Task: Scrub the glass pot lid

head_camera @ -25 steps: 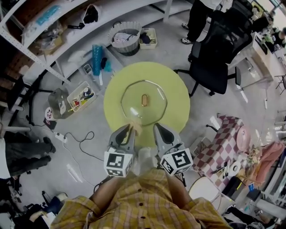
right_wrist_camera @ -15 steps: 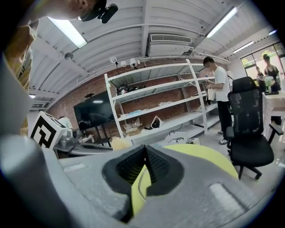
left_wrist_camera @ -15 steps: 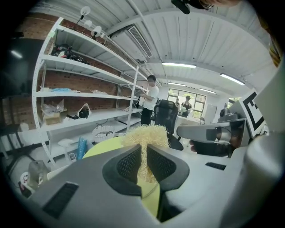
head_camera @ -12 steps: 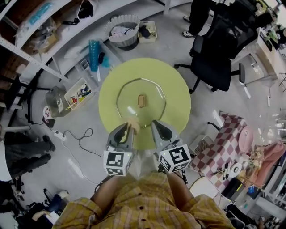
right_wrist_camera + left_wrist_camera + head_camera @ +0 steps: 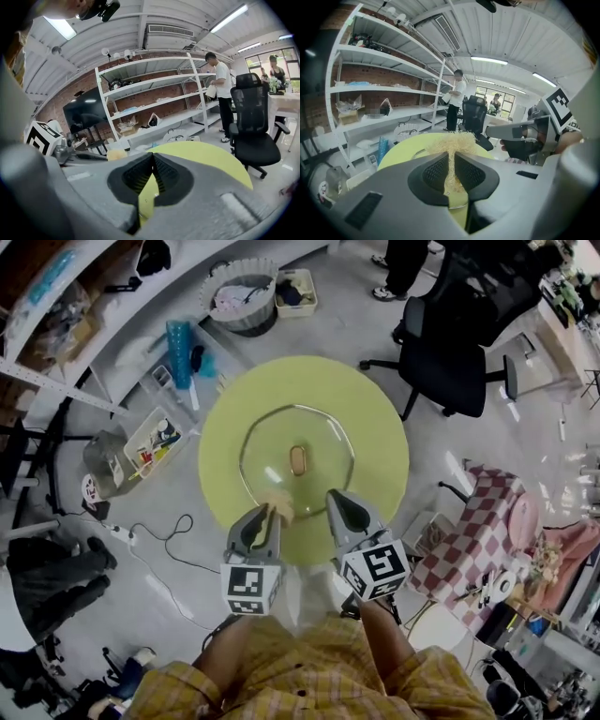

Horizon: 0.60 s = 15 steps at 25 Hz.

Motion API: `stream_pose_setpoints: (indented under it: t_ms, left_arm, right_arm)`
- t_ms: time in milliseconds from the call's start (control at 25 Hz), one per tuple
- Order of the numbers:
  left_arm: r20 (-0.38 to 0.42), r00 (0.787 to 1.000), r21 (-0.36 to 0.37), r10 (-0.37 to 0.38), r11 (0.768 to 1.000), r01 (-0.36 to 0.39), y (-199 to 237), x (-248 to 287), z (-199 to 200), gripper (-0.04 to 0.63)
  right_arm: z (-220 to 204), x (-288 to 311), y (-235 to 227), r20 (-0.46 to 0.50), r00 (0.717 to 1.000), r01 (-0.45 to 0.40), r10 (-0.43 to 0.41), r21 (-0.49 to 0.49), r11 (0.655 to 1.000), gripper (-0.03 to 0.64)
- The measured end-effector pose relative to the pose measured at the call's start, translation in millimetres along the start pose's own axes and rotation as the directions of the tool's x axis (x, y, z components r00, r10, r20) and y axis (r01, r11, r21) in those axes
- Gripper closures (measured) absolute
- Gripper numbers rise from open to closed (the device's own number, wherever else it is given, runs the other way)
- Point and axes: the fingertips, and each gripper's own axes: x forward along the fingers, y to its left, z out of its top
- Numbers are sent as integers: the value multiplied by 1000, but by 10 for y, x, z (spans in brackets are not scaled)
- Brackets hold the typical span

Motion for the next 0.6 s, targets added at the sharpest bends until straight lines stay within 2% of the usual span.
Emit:
stream_pose_setpoints:
  t_ms: [600]
  left_arm:
    - [-138, 990, 18, -22, 1000, 25, 273, 518, -585, 558]
  right_arm:
    - [-548, 407, -127, -72, 996, 62, -58, 57, 996, 618]
